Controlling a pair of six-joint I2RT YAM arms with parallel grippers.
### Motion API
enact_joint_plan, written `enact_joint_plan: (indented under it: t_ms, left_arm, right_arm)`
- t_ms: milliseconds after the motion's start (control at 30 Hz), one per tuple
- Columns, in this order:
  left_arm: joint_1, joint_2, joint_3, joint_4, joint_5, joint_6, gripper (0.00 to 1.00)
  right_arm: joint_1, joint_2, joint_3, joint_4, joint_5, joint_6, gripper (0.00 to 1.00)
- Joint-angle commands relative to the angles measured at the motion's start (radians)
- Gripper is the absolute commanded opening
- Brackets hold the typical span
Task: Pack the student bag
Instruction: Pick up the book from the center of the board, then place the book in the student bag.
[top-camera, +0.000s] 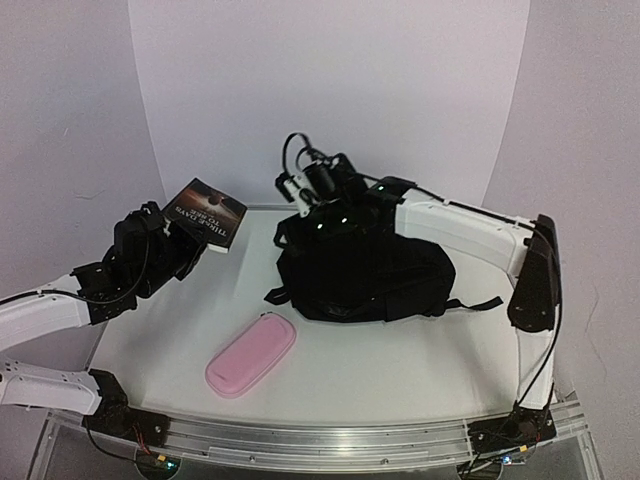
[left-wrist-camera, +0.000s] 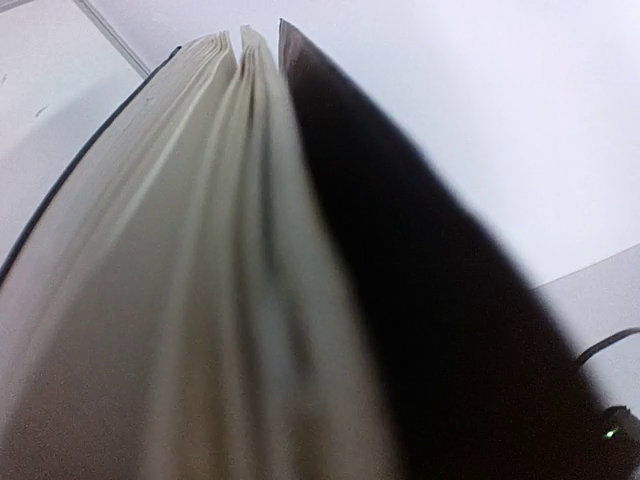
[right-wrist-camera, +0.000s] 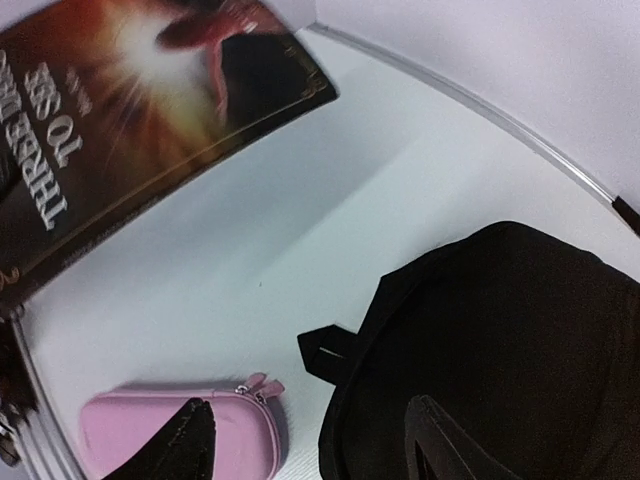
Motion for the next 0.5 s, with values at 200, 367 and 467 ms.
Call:
enact_joint_plan:
  t_ms: [200, 367, 467]
  left_arm:
    - [0.009, -0.146, -0.060, -0.019, -0.106, -0.054, 0.00]
    - [0.009, -0.168, -0.077, -0.009, -0.102, -0.056, 0.00]
    - [0.010, -0.177, -0.083, -0.003, -0.101, -0.052, 0.00]
  right_arm:
    - [0.115, 0.273, 0.201, -0.194, 0.363, -0.242, 0.66]
    - [0.123, 0.365, 0.243, -0.200, 0.410, -0.270, 0.72]
    - [0.123, 0.383, 0.221, -0.200, 0.464, -0.313, 0.68]
